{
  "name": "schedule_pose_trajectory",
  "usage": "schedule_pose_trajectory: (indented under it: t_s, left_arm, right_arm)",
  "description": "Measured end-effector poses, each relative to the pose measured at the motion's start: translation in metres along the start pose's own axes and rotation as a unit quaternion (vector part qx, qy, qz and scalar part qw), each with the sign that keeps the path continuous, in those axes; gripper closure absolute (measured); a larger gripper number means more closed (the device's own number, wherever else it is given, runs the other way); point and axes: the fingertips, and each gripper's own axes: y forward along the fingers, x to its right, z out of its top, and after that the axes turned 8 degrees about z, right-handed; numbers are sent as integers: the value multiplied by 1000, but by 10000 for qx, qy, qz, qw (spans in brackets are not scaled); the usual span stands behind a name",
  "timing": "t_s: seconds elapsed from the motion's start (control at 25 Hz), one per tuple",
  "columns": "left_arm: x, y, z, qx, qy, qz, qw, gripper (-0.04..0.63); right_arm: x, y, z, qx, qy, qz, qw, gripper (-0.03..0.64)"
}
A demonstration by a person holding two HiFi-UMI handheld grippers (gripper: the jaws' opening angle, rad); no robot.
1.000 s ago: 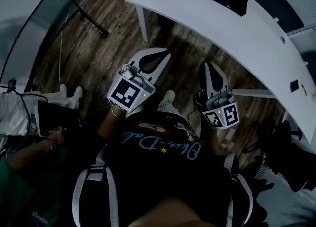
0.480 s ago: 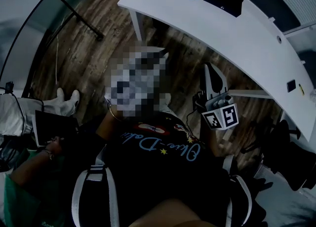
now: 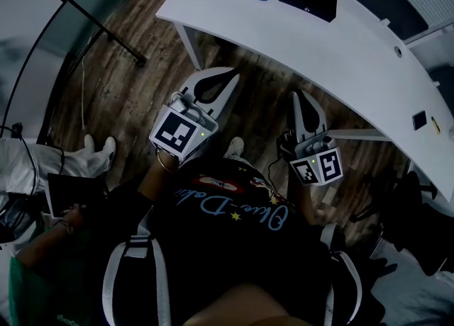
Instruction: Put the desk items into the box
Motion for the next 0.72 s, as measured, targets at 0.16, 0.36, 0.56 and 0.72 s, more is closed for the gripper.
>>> schedule_pose_trajectory:
  t_s: [0.16, 0.36, 0.56, 0.72]
  left_arm:
    - [5, 15, 1, -4, 24, 14, 10000, 600]
    - [9, 29, 5, -21, 24, 101, 9999, 600]
    - [-10, 46, -2, -115, 48, 199, 9997, 600]
    - [-8, 43, 1, -154, 59, 286, 9995, 600]
  right_arm:
    - [15, -3, 5, 82, 26, -26, 10000, 592]
    - [31, -5, 9, 91, 110, 50, 9999, 592]
    - [49, 12, 0, 67, 223, 93, 9997, 592]
    - [48, 10, 1, 17, 317, 151, 9994, 592]
